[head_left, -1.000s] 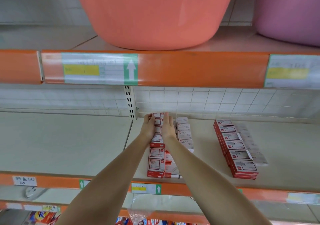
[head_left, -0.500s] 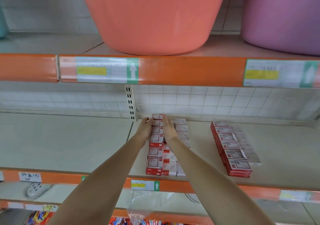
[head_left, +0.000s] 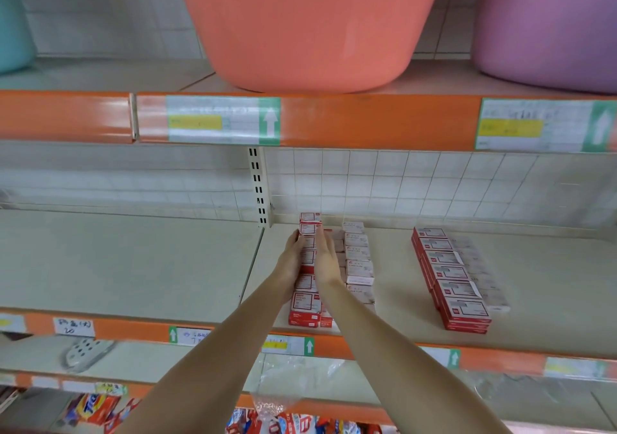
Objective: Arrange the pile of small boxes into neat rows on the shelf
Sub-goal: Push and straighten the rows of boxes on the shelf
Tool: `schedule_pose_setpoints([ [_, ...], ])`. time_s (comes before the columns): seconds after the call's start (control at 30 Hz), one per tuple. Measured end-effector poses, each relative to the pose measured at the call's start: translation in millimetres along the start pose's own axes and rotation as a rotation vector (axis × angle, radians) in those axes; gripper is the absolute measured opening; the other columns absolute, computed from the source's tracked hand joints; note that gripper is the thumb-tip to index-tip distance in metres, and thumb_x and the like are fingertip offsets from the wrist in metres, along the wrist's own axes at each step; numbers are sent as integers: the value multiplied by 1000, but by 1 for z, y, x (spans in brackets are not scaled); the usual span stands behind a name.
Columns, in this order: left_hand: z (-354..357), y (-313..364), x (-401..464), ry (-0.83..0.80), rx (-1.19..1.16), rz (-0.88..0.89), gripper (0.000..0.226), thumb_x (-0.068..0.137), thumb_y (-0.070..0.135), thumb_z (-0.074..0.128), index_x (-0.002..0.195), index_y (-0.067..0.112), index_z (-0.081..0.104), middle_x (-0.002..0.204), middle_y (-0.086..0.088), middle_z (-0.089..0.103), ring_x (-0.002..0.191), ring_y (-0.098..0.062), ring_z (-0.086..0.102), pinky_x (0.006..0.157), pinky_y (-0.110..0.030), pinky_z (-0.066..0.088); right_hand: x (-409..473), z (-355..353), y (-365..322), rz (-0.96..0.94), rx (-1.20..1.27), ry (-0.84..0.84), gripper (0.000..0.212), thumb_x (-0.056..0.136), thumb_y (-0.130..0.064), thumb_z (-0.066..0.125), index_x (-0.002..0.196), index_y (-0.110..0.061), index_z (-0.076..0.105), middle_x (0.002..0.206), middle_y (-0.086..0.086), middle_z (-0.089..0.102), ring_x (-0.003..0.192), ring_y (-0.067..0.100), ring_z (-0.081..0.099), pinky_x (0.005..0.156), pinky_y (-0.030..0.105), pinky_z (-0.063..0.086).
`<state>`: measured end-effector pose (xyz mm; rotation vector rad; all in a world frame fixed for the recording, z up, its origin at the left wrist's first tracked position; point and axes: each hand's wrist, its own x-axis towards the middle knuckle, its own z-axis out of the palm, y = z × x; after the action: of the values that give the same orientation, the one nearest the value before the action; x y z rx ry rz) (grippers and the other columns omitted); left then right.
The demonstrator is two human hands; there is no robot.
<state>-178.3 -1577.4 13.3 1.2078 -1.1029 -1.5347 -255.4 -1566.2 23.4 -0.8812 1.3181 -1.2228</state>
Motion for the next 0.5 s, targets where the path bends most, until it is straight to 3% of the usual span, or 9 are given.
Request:
schedule_pose_setpoints([
  [0.1,1,-5,4,10,-1,-2,38,106,35,34,140,27,48,124,13,63,102,4,61,76,-17,46,0,2,1,14,46,9,73,87,-75,39,148,-34,36,147,-8,45,135,17,42,115,47,31],
  [0.23,4,2,-1,42,-4,-21,22,107,32,35,124,34,49,103,20,60,89,7,57,68,-16,43,3,6,6,34,75,19,95,68,-89,40,146,-36,36,146,-9,44,135,18,43,114,50,33],
  [0.4,-1,2,0,-4,2,-44,39,104,43,36,138,30,49,127,3,65,108,-13,65,77,-27,52,6,0,4,69,61,-29,112,52,-101,39,146,-41,34,147,-8,44,135,21,43,113,53,33],
  [0.5,-4,-1,-5,-30,28,-18,40,103,46,36,139,32,50,129,4,65,112,-12,66,83,-28,52,-4,-3,3,72,39,-15,104,60,-97,38,147,-41,32,147,-9,45,136,21,43,113,53,32],
])
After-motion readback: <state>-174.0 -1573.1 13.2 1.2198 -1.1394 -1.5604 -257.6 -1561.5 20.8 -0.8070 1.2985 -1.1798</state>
